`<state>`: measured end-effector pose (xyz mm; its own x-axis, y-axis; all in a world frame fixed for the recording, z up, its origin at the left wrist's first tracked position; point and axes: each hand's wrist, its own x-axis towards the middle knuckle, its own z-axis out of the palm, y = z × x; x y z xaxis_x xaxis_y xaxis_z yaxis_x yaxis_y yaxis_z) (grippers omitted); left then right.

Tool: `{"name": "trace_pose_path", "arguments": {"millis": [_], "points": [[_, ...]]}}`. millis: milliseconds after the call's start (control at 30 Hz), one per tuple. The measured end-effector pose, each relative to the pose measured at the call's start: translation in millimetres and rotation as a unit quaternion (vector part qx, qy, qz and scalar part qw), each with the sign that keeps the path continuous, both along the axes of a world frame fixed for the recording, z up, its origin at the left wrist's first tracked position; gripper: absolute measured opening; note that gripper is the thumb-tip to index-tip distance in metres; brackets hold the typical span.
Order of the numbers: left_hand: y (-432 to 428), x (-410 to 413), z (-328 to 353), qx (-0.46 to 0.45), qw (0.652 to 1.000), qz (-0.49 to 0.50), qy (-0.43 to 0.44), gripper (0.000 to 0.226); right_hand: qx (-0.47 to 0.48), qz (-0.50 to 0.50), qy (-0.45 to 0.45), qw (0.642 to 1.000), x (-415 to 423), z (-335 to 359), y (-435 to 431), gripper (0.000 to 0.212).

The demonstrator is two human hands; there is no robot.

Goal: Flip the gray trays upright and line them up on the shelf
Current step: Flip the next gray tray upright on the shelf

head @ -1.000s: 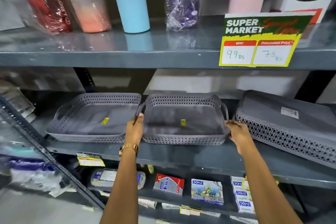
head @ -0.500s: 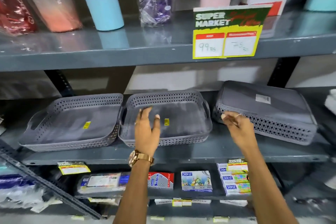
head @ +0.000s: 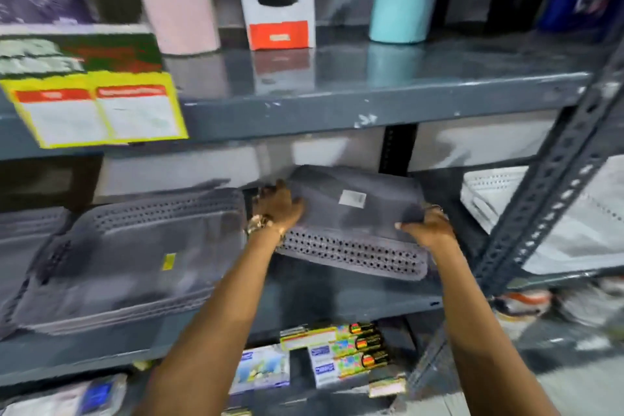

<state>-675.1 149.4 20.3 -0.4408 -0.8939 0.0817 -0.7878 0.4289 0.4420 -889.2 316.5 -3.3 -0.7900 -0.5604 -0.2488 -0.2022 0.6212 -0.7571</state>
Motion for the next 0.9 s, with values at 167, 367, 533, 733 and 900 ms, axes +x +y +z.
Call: {"name": "trace_pose_path", "arguments": {"millis": [167,367,533,733,900], "points": [[-13.0,-34.1,-22.7,0.091,0.993,0.066,0.043,0.082,-0.088,-0.013,-0.110,0.990,-27.7,-13.2,-6.5,0.090],[11.9,-45.2,-25.7,0.070,0.953,0.227,0.189,0.096,-0.172,-0.059,-0.056,0.982,-12.2,15.5,-20.2,0.094],[23.2,-43.2,0.5,0.004,0.817,0.232,0.529,0.071,-0.304,-0.091,-0.039,0.947,-19.7,55.9,-25.0,0.066],[41.2,-17.2,0.5,0.141,0.727,0.217,0.636,0.084,-0.303,-0.126,-0.214,0.920,-8.2,46.2,-13.4,0.096],[66.6,-1.8,-18.7,0.163,0.745,0.245,0.599,0.071,-0.250,-0.142,-0.219,0.933,-2.5,25.3,-1.4,0.079]]}}
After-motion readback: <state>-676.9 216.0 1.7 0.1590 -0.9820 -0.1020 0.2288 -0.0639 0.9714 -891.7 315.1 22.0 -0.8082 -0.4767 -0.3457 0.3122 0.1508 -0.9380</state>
